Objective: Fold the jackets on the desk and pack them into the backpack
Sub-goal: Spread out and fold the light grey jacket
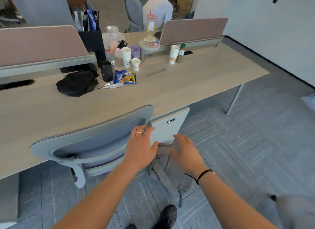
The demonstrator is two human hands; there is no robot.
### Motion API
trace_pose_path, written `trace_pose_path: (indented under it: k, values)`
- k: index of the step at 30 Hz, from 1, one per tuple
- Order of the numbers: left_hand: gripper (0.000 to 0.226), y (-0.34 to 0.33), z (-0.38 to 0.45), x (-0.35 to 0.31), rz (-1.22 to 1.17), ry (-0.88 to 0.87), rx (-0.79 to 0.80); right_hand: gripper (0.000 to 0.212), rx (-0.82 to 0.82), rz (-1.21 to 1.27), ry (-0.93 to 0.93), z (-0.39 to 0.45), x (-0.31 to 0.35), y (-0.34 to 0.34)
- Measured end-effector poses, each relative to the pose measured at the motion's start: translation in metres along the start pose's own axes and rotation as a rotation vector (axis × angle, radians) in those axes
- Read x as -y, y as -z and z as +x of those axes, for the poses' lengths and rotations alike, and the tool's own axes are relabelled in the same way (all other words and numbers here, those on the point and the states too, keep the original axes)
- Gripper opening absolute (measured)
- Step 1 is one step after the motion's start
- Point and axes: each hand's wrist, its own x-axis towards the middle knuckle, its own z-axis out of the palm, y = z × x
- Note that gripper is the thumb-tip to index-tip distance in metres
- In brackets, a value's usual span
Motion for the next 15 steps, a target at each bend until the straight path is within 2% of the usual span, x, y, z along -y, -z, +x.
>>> trace_pose_path:
  k: [3,8,15]
  values:
    - [0.046,-0.03,0.006,-0.054,-0.06,-0.105,0.072,0.056,-0.128,0.079,-0.137,-0.031,-0.036,0.023]
    - [0.044,-0.071,0.004,-0.169,-0.08,-0.349,0.204,0.054,-0.327,0.148,-0.237,-0.079,-0.102,0.073]
    - [0.04,-0.151,-0.011,-0.326,-0.028,-0.581,0.366,0.05,-0.571,0.23,-0.454,-0.168,-0.245,0.151]
